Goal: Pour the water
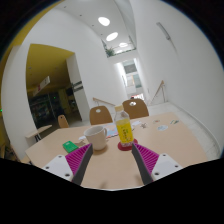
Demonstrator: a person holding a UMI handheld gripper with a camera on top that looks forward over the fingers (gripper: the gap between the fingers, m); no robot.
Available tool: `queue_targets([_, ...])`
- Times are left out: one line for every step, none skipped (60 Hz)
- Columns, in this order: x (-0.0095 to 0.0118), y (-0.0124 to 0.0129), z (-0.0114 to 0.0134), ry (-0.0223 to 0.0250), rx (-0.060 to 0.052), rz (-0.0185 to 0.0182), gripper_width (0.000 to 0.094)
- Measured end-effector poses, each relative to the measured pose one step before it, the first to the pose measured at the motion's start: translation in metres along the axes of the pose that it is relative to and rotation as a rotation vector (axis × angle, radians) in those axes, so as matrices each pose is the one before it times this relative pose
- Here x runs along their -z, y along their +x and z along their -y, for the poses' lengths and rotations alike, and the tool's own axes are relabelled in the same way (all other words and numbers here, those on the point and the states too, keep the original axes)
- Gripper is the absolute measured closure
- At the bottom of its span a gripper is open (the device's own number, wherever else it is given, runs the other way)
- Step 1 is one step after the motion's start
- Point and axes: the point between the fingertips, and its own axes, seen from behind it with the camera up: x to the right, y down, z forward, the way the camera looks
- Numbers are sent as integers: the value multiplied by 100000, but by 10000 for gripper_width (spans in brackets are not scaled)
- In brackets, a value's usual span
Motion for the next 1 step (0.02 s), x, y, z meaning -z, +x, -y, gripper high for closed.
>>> queue_targets([530, 51, -117, 126, -1173, 815, 81])
